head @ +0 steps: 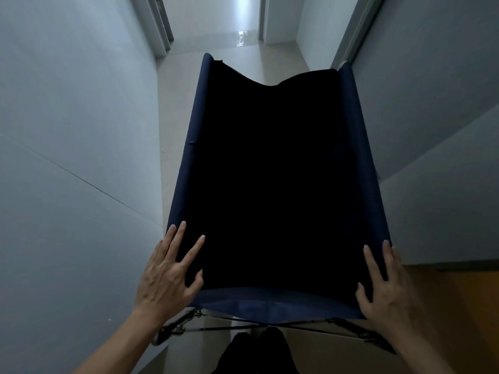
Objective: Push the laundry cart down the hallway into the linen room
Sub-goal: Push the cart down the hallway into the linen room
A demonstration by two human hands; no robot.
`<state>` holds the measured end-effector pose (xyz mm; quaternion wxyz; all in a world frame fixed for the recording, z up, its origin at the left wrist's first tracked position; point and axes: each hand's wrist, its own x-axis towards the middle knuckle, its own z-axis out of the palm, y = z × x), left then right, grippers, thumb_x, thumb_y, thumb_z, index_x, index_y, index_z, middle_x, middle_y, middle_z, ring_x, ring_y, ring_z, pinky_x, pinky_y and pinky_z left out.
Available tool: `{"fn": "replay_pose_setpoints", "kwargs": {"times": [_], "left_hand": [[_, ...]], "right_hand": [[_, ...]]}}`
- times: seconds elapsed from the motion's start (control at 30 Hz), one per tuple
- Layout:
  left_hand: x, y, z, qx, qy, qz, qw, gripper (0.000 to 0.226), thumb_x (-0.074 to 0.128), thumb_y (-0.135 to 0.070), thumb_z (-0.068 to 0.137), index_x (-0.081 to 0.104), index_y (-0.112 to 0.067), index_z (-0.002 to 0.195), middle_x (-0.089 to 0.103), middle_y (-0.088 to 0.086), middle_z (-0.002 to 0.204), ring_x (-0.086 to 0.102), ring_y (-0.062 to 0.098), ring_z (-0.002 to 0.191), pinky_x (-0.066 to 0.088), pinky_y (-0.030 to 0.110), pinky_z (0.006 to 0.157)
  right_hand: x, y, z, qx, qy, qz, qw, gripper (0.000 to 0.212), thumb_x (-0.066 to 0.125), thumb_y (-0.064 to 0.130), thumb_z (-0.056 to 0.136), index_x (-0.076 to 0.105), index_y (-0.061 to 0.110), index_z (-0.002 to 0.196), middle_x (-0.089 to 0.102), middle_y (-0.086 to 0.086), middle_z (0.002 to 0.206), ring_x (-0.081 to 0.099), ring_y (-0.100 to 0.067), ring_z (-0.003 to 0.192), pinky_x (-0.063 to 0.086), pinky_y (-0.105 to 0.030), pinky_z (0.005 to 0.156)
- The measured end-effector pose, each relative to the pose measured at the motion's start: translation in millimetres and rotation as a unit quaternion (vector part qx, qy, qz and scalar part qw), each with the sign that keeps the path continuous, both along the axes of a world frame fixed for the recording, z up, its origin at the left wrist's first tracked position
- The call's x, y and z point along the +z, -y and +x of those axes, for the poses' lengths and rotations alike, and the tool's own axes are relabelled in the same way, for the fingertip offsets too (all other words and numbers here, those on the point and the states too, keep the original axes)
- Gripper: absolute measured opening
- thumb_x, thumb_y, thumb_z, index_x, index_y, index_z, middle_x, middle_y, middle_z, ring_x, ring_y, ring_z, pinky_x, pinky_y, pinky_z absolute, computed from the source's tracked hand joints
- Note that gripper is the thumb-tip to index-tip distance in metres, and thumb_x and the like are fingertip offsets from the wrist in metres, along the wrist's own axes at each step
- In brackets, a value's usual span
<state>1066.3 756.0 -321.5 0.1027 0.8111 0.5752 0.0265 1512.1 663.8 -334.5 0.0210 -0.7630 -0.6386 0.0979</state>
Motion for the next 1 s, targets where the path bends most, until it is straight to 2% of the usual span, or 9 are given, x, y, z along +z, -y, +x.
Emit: {"fn": "replay_pose_setpoints", "kwargs": {"times": [0.1,0.3,0.5,0.8,1.0], "left_hand": [[-1.2,-1.9,1.6,0.006,-0.014,0.001,1.0,0.073,0.047,-0.05,0.088,0.033,-0.029,0.157,0.013,0.012,0.171,0.014,0.032,0.158,0.034,0.054,0.119],[-2.4,-5.8,5.0,0.013,-0.027,0.005,1.0,0.073,0.046,-0.054,0.088,0.035,-0.028,0.156,0.016,0.013,0.17,0.016,0.034,0.158,0.035,0.057,0.118],[-3.4,-14.4,10.6,0.022,-0.018,0.01,1.0,0.073,0.046,-0.053,0.087,0.038,-0.026,0.155,0.02,0.014,0.169,0.017,0.035,0.157,0.036,0.058,0.117],[-2.6,-42.8,16.7,0.056,0.017,0.011,0.998,0.073,0.044,-0.052,0.088,0.035,-0.027,0.156,0.014,0.011,0.171,0.018,0.033,0.157,0.038,0.055,0.116],[-0.6,-71.7,17.2,0.085,0.045,0.018,0.995,0.074,0.044,-0.049,0.088,0.034,-0.023,0.157,0.014,0.01,0.171,0.022,0.032,0.156,0.037,0.054,0.118]], "right_hand": [[1.6,-4.5,0.9,0.006,-0.007,-0.01,1.0,0.102,0.091,0.01,0.065,0.046,0.007,0.156,0.027,-0.028,0.169,0.034,-0.046,0.149,0.059,-0.057,0.085],[0.5,-15.6,6.1,0.03,0.008,-0.01,0.999,0.104,0.093,0.013,0.064,0.046,0.009,0.156,0.025,-0.028,0.17,0.036,-0.049,0.15,0.058,-0.057,0.088],[0.5,-36.2,11.6,0.039,0.002,-0.005,0.999,0.102,0.093,0.011,0.064,0.047,0.007,0.155,0.027,-0.03,0.168,0.039,-0.051,0.148,0.06,-0.056,0.085],[2.0,-83.4,19.5,0.056,0.0,0.009,0.998,0.103,0.09,0.015,0.073,0.037,0.012,0.161,0.018,-0.024,0.173,0.03,-0.045,0.155,0.055,-0.056,0.098],[11.9,-127.5,16.5,0.062,-0.02,0.014,0.998,0.099,0.085,0.012,0.079,0.032,0.013,0.162,0.015,-0.021,0.173,0.022,-0.041,0.159,0.043,-0.057,0.112]]}}
